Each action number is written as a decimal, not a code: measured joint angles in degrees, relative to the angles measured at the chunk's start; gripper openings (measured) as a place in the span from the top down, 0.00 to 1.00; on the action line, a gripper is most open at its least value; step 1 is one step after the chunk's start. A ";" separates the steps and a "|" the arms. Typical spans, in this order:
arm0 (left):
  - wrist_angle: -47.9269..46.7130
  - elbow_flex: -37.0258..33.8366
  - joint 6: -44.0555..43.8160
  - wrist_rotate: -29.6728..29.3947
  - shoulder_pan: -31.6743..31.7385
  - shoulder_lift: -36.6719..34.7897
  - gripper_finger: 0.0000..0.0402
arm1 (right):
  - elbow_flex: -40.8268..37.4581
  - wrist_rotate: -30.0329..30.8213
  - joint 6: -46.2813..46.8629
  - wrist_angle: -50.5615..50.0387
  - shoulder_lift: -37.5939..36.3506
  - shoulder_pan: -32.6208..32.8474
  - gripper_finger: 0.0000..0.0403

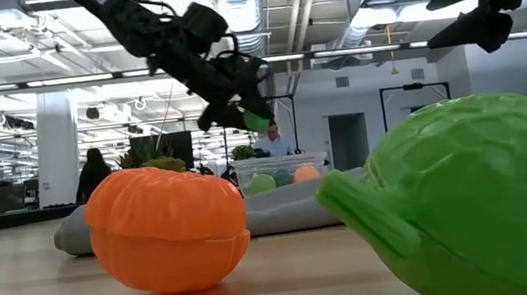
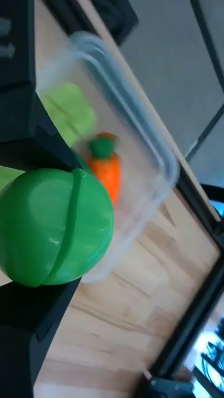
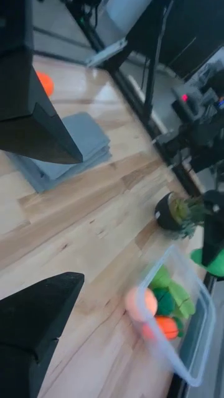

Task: Pick and placing Produce into tupperware
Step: Put the pear into the bin, then put the onion into the bin

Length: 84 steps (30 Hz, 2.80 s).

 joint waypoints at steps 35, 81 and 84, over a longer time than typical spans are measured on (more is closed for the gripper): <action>-29.60 28.83 6.14 4.20 4.81 20.23 0.45 | 0.00 -0.03 -0.58 -0.49 3.48 0.03 0.20; -41.02 28.71 9.18 1.97 -8.75 -6.47 0.23 | 0.00 -7.78 0.98 -1.72 3.47 5.96 0.20; -43.12 27.43 9.15 -4.68 -14.92 -9.77 0.23 | 0.00 -7.62 1.13 -1.54 3.47 7.98 0.20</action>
